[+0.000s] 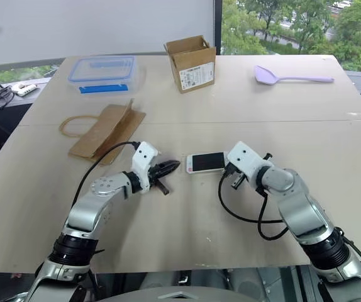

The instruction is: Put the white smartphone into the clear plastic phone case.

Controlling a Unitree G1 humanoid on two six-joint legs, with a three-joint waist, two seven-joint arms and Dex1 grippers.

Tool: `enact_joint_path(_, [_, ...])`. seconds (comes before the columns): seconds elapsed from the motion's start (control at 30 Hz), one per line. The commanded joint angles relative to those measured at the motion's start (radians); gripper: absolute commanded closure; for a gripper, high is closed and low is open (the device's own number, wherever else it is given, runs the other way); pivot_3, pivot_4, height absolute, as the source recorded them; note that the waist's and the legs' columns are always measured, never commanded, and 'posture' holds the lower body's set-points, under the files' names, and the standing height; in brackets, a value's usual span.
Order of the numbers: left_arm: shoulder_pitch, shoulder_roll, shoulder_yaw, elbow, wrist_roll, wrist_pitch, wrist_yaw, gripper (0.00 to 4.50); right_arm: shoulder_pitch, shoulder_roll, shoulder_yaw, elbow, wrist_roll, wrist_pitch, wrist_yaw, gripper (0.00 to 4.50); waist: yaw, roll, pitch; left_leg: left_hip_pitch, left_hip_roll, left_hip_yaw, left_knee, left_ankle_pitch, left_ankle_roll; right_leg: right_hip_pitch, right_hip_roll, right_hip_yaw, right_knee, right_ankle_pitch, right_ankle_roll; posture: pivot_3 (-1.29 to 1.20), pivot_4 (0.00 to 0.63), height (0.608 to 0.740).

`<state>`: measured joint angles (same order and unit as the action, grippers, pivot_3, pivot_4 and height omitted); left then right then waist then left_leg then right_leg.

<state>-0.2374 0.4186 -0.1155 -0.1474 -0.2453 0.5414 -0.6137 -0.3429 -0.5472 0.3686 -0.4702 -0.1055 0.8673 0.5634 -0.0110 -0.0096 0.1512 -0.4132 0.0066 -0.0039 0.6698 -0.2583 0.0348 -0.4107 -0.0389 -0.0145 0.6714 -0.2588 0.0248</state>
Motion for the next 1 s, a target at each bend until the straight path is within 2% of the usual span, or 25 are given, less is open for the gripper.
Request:
enact_joint_path(0.03, [0.018, -0.010, -0.028, -0.019, -0.006, 0.015, -0.014, 4.45, -0.043, 0.007, 0.042, -0.019, -0.010, -0.048, 0.017, 4.50, 0.000, 0.000, 0.000, 0.000, 0.000, 0.000, 0.000, 0.000, 0.000, 0.000, 0.000, 0.000, 0.000, 0.000, 0.000, 0.00, 0.150, 0.740])
enact_joint_path(0.3, [0.030, -0.012, -0.029, 0.004, 0.003, -0.017, -0.030, 4.45, -0.109, 0.027, 0.124, 0.052, -0.042, -0.115, 0.062, 4.50, -0.005, 0.000, 0.000, 0.001, 0.000, 0.000, 0.000, 0.000, 0.000, 0.000, 0.000, 0.001, 0.001, 0.000, 0.000, 0.00, 0.150, 0.740])
enact_joint_path(1.0, [0.067, -0.001, -0.021, 0.022, 0.005, -0.064, -0.052, 4.45, -0.116, 0.052, 0.136, 0.109, -0.048, -0.222, 0.169, 4.50, -0.011, -0.001, 0.000, 0.010, 0.002, 0.004, -0.002, 0.000, 0.000, 0.003, 0.000, 0.005, 0.005, 0.000, -0.001, 0.00, 0.150, 0.740])
